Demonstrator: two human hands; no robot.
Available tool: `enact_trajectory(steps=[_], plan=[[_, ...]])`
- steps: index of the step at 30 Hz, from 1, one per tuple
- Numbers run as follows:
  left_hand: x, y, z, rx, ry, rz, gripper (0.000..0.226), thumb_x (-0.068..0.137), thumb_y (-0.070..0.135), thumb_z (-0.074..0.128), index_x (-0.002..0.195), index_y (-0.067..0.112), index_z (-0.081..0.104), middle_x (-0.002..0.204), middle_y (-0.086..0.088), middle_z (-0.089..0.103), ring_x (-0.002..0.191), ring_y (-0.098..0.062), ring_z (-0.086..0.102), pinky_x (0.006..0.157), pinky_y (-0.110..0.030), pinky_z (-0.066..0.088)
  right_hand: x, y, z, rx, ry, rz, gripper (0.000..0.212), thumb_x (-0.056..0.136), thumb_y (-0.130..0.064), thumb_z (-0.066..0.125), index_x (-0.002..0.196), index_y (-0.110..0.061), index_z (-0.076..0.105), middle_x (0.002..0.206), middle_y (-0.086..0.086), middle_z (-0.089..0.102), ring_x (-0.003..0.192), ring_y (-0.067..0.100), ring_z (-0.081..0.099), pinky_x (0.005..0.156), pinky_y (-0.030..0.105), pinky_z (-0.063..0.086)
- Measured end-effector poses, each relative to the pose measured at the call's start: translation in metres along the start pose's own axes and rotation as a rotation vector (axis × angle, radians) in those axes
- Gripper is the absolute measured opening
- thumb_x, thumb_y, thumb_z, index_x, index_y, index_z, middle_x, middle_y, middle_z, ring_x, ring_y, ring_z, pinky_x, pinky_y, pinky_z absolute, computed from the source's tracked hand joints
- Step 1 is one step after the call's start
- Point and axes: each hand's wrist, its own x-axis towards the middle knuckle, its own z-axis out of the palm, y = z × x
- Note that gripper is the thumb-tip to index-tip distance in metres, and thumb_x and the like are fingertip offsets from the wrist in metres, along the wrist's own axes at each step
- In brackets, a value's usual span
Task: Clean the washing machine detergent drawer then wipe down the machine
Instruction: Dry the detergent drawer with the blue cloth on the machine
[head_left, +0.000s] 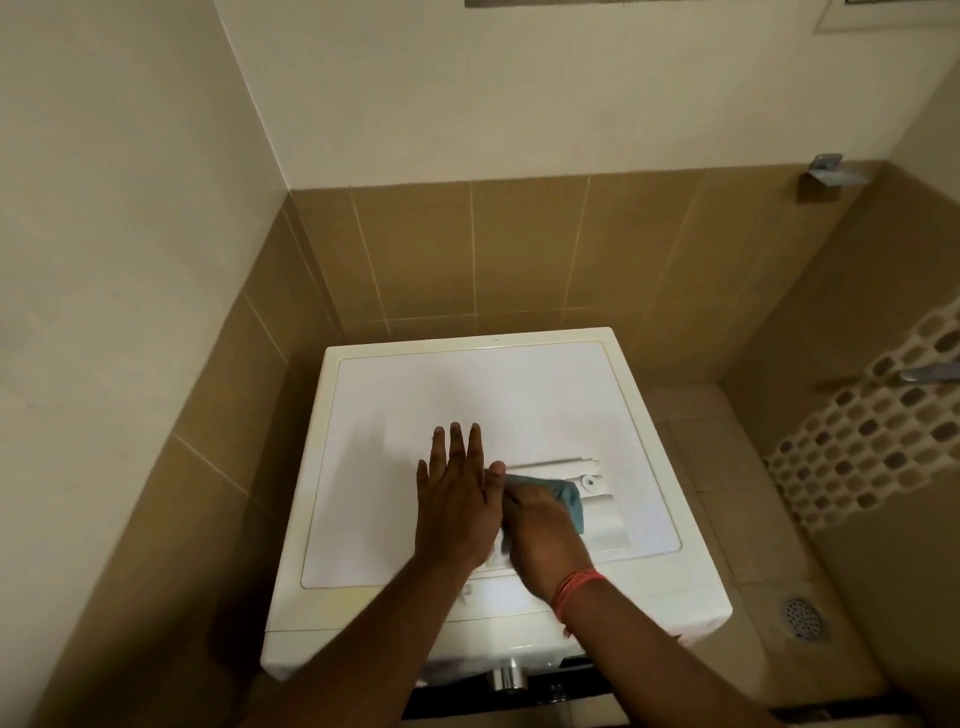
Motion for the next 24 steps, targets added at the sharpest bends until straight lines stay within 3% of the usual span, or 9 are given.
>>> enact_trajectory(steps=[2,5,7,9,10,13,15,20,24], plan=[[0.0,-0.001,0.0,-0.018,0.018,-0.004,0.083,0.082,0.066,-0.018,0.155,0.028,-0.004,0.164,0.003,-0.005,0.149,-0.015,-0.015,0.119,-0.039,-0.006,0.003,0.011,-0.007,0.048,-0.071,0.025,0.058,0.077,0.0,0.065,0.129,-0.026,0.063,0.124,-0.003,0.066,0.111,0.018,0.06,0.098,0.034,0.049],[-0.003,-0.002,-0.001,-0.062,0.033,-0.023,0.094,0.075,0.071,-0.029,0.155,0.027,-0.005,0.164,0.005,-0.003,0.15,-0.013,-0.011,0.122,-0.041,0.0,-0.014,0.037,-0.025,-0.072,-0.082,0.122,0.027,0.093,-0.022,0.059,0.116,-0.03,0.069,0.116,-0.01,0.068,0.108,0.011,0.06,0.098,0.026,0.044],[-0.002,-0.001,-0.002,-0.095,0.037,-0.033,0.1,0.071,0.073,-0.032,0.155,0.027,-0.006,0.164,0.006,-0.002,0.15,-0.012,-0.011,0.123,-0.042,0.002,-0.026,0.042,-0.031,-0.081,-0.039,0.232,0.041,0.085,-0.007,0.063,0.123,-0.022,0.067,0.125,-0.002,0.063,0.115,0.02,0.057,0.1,0.033,0.045],[-0.001,0.0,-0.002,-0.088,0.042,-0.027,0.099,0.071,0.072,-0.032,0.155,0.027,-0.006,0.164,0.006,-0.002,0.15,-0.012,-0.012,0.123,-0.042,0.002,-0.033,0.038,-0.02,-0.116,0.101,0.203,0.06,0.063,0.007,0.073,0.118,-0.017,0.07,0.117,0.005,0.068,0.106,0.029,0.063,0.09,0.039,0.053],[0.0,0.0,-0.001,-0.074,0.04,-0.02,0.097,0.073,0.072,-0.032,0.155,0.027,-0.007,0.164,0.005,-0.002,0.15,-0.012,-0.012,0.123,-0.042,0.002,-0.033,0.029,-0.01,-0.111,0.096,0.182,0.063,0.056,0.007,0.076,0.114,-0.017,0.072,0.111,0.004,0.07,0.101,0.029,0.065,0.086,0.038,0.055],[0.0,-0.001,0.001,-0.016,0.031,0.001,0.092,0.076,0.071,-0.028,0.155,0.028,-0.008,0.164,0.004,-0.004,0.15,-0.016,-0.013,0.122,-0.046,0.002,-0.023,-0.007,0.003,-0.063,-0.025,0.094,0.059,0.06,0.001,0.071,0.113,-0.026,0.071,0.113,-0.006,0.067,0.104,0.02,0.061,0.086,0.036,0.052],[-0.001,-0.002,0.001,0.032,0.034,0.014,0.088,0.08,0.071,-0.024,0.155,0.027,-0.008,0.164,0.003,-0.003,0.15,-0.02,-0.013,0.122,-0.049,0.004,-0.022,-0.003,-0.001,-0.111,-0.021,0.011,0.059,0.06,-0.001,0.072,0.113,-0.028,0.07,0.115,-0.008,0.066,0.105,0.018,0.061,0.085,0.036,0.052],[0.002,0.003,-0.003,0.111,0.031,0.036,0.09,0.082,0.072,-0.021,0.156,0.026,0.0,0.164,-0.001,-0.002,0.15,-0.028,-0.011,0.12,-0.053,0.006,-0.032,0.047,-0.033,-0.246,0.023,0.237,0.051,0.064,-0.004,0.076,0.112,-0.02,0.073,0.115,0.005,0.069,0.103,0.03,0.065,0.087,0.039,0.055],[0.003,0.001,0.001,0.137,0.015,0.03,0.085,0.088,0.07,-0.01,0.157,0.024,0.007,0.164,-0.003,0.003,0.15,-0.033,-0.007,0.119,-0.056,0.01,-0.028,0.01,-0.011,-0.338,0.081,0.286,0.054,0.057,-0.006,0.077,0.108,-0.02,0.073,0.105,0.003,0.069,0.093,0.03,0.064,0.077,0.045,0.054]])
